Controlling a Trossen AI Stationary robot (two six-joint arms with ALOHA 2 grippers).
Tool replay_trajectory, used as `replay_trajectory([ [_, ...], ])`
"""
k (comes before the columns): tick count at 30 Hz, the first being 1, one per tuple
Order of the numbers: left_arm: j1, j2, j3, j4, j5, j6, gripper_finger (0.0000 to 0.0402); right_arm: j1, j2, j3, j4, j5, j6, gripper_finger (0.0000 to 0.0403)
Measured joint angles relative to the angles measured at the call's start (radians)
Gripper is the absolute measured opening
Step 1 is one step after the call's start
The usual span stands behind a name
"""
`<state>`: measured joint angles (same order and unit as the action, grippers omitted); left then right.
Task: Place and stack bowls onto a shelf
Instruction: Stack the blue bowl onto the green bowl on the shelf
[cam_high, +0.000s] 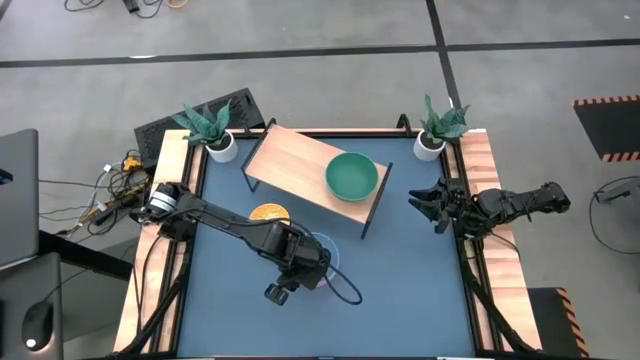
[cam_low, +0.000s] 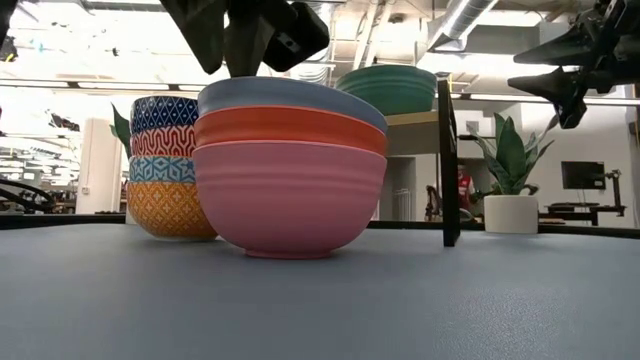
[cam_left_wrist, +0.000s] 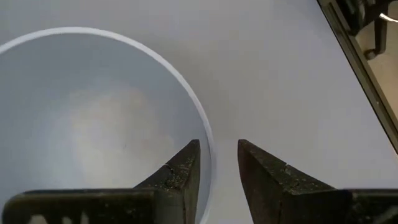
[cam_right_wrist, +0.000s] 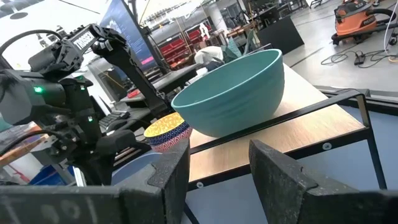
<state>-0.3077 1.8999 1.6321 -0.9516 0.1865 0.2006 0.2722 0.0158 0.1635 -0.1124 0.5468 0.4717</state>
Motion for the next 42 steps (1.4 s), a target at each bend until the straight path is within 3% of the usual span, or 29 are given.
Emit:
replay_trajectory([
  [10, 0.0, 0.0, 0.0, 0.0, -0.042, -0.007, 0.0086, 0.0, 0.0, 0.0, 0.0, 0.0, 0.0, 0.0191],
  [24, 0.0, 0.0, 0.0, 0.017, -0.041, -0.051, 0.013, 0.0, 0.0, 0.0, 0.0, 0.0, 0.0, 0.0191],
  [37, 0.016, -0.008, -0.068, 0.073, 0.008, -0.093, 0.013, 0.0, 0.0, 0.0, 0.0, 0.0, 0.0, 0.0191],
  [42, 0.018, -0.008, -0.068, 0.067, 0.016, -0.074, 0.0101, 0.0, 0.0, 0.0, 0.0, 0.0, 0.0, 0.0191],
])
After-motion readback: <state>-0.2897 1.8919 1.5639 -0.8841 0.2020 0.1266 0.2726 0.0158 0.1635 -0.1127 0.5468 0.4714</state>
